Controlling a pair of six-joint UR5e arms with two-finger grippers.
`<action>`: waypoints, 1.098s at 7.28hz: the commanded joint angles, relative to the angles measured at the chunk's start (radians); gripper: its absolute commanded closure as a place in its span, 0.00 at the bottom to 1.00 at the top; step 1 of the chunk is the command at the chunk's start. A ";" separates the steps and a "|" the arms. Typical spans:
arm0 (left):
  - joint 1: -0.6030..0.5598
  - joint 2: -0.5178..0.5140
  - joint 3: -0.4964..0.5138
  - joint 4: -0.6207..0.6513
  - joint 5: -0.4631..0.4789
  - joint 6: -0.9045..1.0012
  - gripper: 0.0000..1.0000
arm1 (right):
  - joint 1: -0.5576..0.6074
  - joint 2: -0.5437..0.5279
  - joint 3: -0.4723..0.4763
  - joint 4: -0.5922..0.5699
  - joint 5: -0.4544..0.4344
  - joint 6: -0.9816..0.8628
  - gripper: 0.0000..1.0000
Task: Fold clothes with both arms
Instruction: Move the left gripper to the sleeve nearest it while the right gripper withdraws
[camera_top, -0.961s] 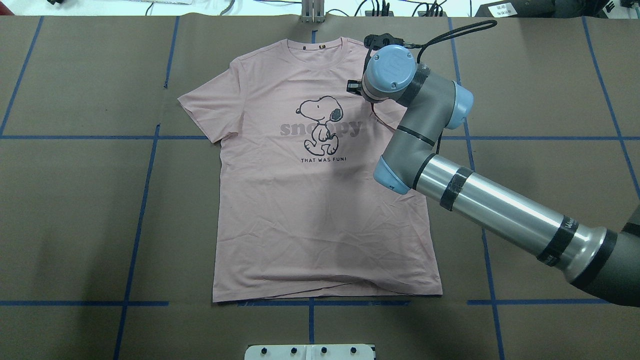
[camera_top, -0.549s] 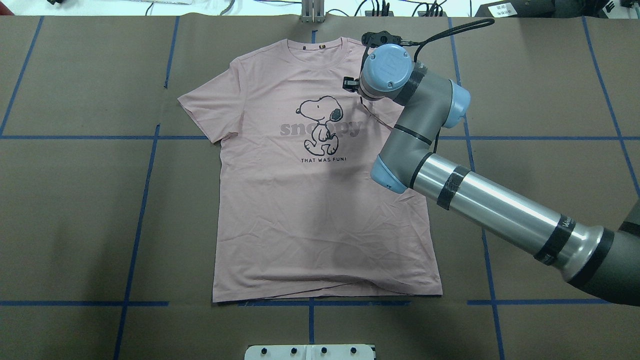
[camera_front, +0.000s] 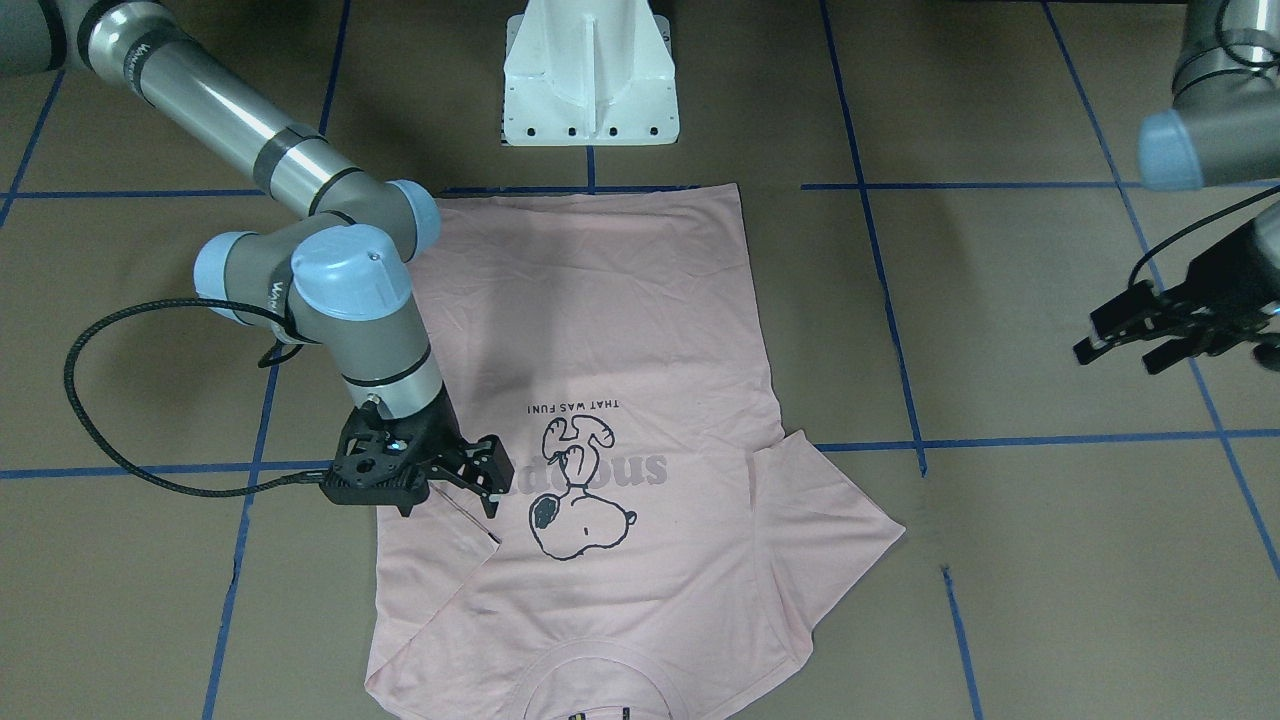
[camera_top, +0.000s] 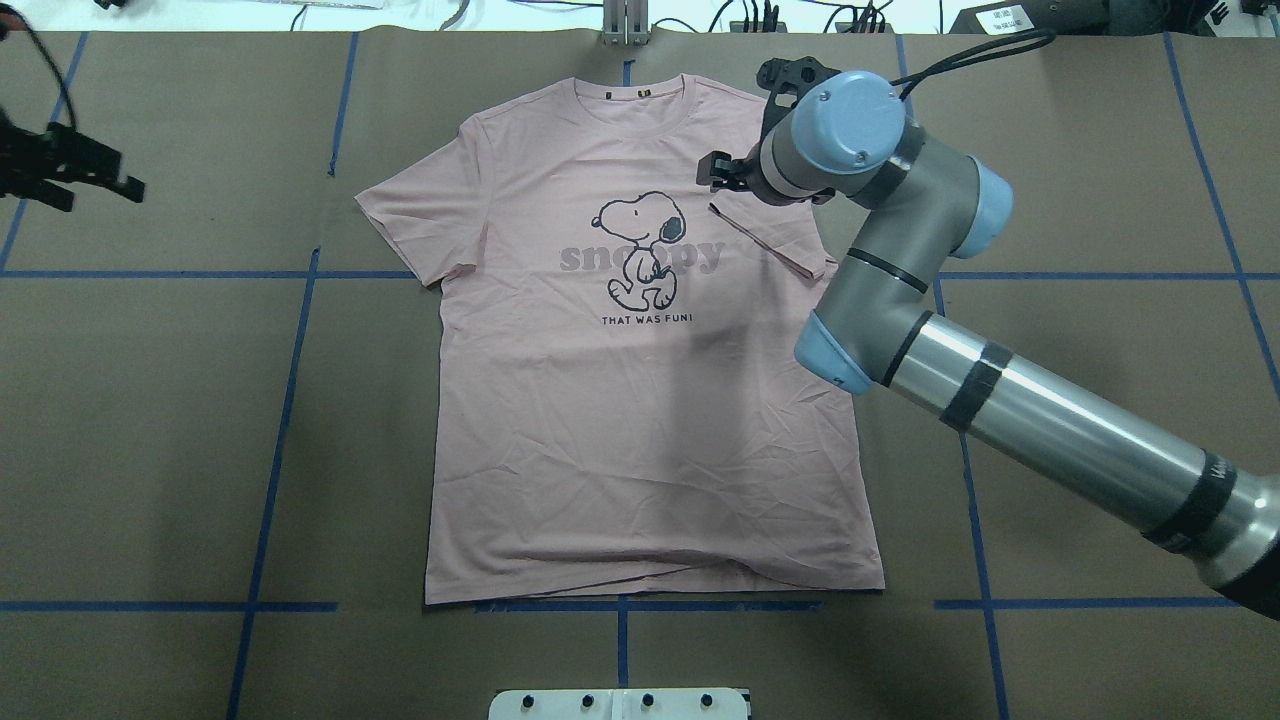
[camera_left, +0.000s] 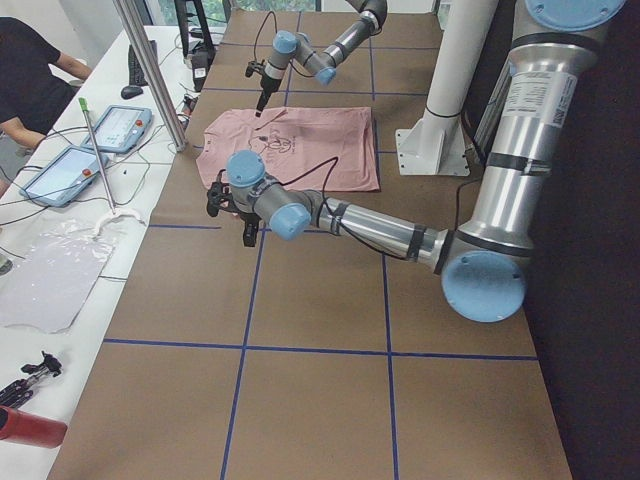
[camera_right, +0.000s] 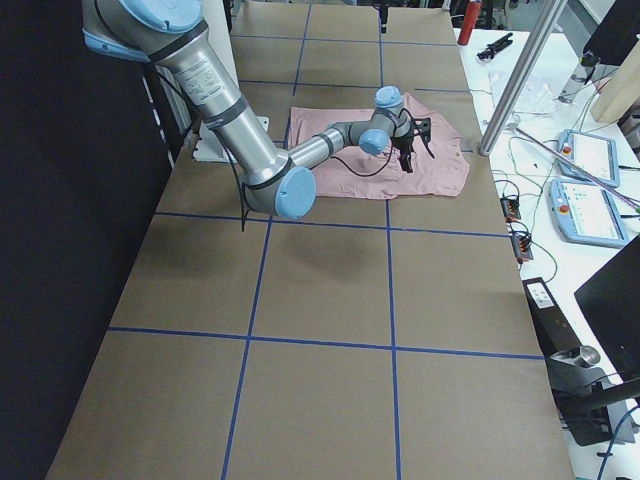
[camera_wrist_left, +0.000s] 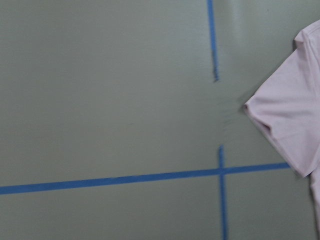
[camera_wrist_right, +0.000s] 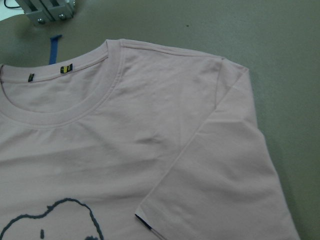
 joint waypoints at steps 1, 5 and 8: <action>0.210 -0.194 0.121 -0.010 0.289 -0.247 0.04 | 0.055 -0.111 0.115 0.003 0.127 -0.003 0.00; 0.228 -0.299 0.391 -0.219 0.354 -0.253 0.17 | 0.077 -0.225 0.213 0.005 0.073 0.008 0.00; 0.253 -0.331 0.439 -0.221 0.394 -0.254 0.30 | 0.077 -0.260 0.268 0.016 0.078 0.075 0.00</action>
